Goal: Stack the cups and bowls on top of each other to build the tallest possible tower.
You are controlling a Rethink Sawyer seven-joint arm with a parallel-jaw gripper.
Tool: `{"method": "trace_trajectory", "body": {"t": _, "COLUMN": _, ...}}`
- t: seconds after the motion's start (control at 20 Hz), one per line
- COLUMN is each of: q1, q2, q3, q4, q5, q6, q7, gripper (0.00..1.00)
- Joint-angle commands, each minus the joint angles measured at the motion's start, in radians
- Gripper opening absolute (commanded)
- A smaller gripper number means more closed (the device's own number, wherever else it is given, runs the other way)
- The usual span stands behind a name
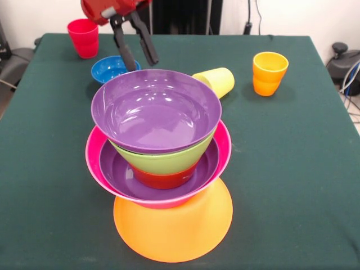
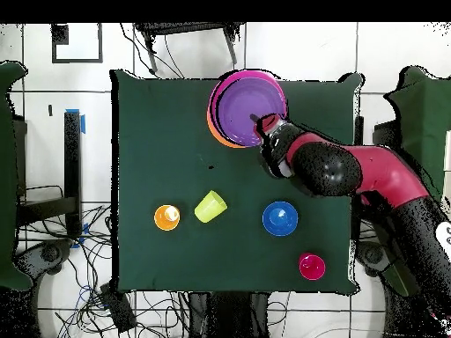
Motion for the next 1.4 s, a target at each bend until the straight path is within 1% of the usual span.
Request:
{"method": "trace_trajectory", "body": {"t": 0.05, "q1": 0.008, "q2": -0.032, "q3": 0.001, "q4": 0.112, "q5": 0.022, "q6": 0.072, "q7": -0.115, "gripper": 1.00}}
{"method": "trace_trajectory", "body": {"t": 0.3, "q1": -0.028, "q2": 0.029, "q3": 0.015, "q4": 0.194, "q5": 0.045, "q6": 0.078, "q7": -0.142, "gripper": 1.00}}
{"method": "trace_trajectory", "body": {"t": 0.45, "q1": -0.041, "q2": 0.095, "q3": 0.013, "q4": 0.217, "q5": 0.052, "q6": 0.096, "q7": -0.172, "gripper": 1.00}}
{"method": "trace_trajectory", "body": {"t": 0.55, "q1": -0.045, "q2": 0.124, "q3": 0.010, "q4": 0.230, "q5": 0.051, "q6": 0.094, "q7": -0.175, "gripper": 1.00}}
{"method": "trace_trajectory", "body": {"t": 1.15, "q1": -0.041, "q2": 0.226, "q3": -0.015, "q4": 0.259, "q5": 0.004, "q6": 0.039, "q7": -0.161, "gripper": 1.00}}
{"method": "trace_trajectory", "body": {"t": 1.4, "q1": -0.044, "q2": 0.265, "q3": -0.010, "q4": 0.251, "q5": -0.012, "q6": 0.032, "q7": -0.182, "gripper": 1.00}}
